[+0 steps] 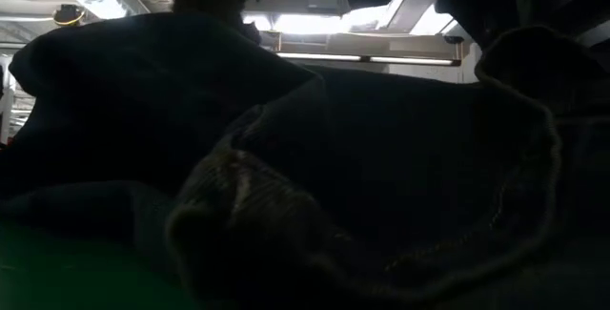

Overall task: Fold Laundry from Bin
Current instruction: Fold the dark blue pants

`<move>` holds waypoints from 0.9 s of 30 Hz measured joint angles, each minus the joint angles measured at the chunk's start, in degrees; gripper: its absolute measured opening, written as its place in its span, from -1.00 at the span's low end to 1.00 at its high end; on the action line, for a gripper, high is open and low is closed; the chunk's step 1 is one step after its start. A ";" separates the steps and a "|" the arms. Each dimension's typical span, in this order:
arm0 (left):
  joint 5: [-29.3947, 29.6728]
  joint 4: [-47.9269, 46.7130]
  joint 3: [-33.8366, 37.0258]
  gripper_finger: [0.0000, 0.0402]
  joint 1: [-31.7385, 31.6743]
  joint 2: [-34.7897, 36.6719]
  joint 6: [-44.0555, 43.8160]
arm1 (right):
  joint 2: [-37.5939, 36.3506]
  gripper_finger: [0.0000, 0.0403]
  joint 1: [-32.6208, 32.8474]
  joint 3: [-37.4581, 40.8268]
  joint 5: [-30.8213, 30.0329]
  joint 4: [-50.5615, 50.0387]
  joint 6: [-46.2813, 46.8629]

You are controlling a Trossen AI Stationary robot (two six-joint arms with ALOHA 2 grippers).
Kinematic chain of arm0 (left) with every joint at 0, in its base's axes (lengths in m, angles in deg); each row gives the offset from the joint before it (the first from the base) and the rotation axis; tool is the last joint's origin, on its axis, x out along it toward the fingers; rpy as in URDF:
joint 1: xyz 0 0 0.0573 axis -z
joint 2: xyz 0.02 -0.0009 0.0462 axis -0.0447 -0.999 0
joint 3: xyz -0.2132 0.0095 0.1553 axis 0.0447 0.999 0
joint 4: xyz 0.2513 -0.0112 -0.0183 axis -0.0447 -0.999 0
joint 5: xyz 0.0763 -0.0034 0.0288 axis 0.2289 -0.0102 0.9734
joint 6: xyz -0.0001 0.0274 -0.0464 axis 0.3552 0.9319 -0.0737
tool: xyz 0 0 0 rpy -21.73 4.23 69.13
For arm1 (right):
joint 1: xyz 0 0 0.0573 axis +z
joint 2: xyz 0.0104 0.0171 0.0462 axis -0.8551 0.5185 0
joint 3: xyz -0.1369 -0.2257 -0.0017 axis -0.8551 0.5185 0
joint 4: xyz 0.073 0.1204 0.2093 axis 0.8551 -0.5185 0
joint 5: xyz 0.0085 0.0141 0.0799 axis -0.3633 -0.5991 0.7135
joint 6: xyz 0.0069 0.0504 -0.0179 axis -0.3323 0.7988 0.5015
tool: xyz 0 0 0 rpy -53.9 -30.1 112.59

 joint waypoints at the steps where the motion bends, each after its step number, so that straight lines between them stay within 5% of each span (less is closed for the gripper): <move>1: -1.90 -0.95 0.00 -0.17 0.04 0.15 -0.02 | 0.00 -1.00 0.00 0.00 -0.36 0.00 0.00; 5: -6.65 -6.10 0.00 -0.26 0.16 1.21 -0.92 | 0.00 -1.00 0.00 0.00 -0.42 0.03 0.00; 16: -6.85 -23.19 -0.02 -0.43 9.63 5.24 -18.48 | 0.00 -1.00 -0.02 -0.05 -0.41 -0.49 -0.01; 22: 5.62 -23.54 0.00 -0.50 22.08 5.25 -32.43 | 0.00 -1.00 -0.02 -0.05 -0.41 -0.59 -0.02; 27: 29.10 -22.03 -0.02 -0.53 32.67 4.40 -46.07 | 0.00 -1.00 -0.02 -0.05 -0.40 -0.59 -0.02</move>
